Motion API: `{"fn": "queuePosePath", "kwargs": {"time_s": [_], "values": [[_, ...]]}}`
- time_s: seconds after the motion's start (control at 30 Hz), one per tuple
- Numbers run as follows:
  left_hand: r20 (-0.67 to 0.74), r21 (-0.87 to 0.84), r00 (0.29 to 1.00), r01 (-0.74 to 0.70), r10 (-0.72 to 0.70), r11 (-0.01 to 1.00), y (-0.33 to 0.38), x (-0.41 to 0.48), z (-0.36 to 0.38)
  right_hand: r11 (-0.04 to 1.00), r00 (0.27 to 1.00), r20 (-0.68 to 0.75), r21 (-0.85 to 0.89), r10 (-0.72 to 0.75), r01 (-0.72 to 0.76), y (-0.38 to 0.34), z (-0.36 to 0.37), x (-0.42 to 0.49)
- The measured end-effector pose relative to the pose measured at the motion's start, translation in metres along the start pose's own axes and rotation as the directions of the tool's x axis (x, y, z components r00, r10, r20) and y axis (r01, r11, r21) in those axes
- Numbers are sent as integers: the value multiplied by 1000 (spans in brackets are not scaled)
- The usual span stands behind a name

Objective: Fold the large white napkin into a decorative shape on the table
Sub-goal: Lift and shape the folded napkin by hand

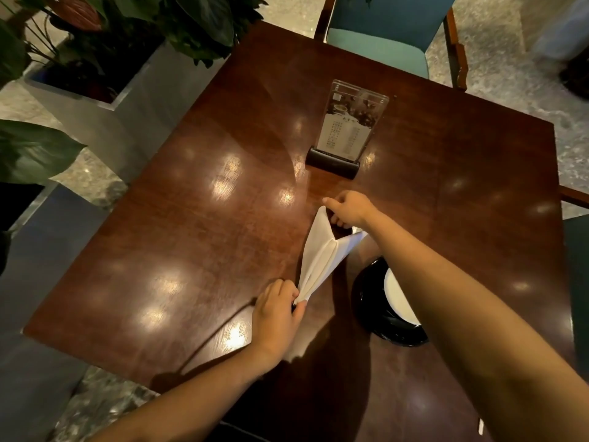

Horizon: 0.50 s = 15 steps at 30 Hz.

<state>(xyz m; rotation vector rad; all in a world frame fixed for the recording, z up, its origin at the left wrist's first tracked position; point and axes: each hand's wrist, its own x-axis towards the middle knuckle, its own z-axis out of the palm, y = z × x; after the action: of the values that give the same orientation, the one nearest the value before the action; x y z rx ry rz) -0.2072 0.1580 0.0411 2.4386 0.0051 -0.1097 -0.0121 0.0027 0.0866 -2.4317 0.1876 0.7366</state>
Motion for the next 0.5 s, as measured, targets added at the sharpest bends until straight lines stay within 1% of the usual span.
{"fn": "queuePosePath", "kwargs": {"time_s": [0.03, 0.1, 0.2, 0.3, 0.37, 0.5], "values": [[-6, 13, 1000, -22, 22, 1000, 0, -1, 0, 1000, 1000, 3, 3, 29, -29, -7, 6, 4], [-15, 43, 998, -54, 55, 998, 0, -1, -1, 996, 997, -22, -46, 69, -70, -18, 16, 12], [-23, 66, 997, -66, 68, 996, 2, -1, 0, 990, 994, -86, -120, 60, -70, -28, 26, 22], [-26, 67, 997, -75, 77, 995, 3, -1, 0, 996, 983, -176, -64, 46, -58, -34, 33, 24], [-31, 78, 997, -75, 78, 994, 3, -2, 1, 998, 975, -215, -11, 61, -65, -36, 36, 23], [-13, 127, 996, -81, 83, 989, 6, -4, 1, 994, 965, -240, 43, 107, -99, -36, 38, 22]]}}
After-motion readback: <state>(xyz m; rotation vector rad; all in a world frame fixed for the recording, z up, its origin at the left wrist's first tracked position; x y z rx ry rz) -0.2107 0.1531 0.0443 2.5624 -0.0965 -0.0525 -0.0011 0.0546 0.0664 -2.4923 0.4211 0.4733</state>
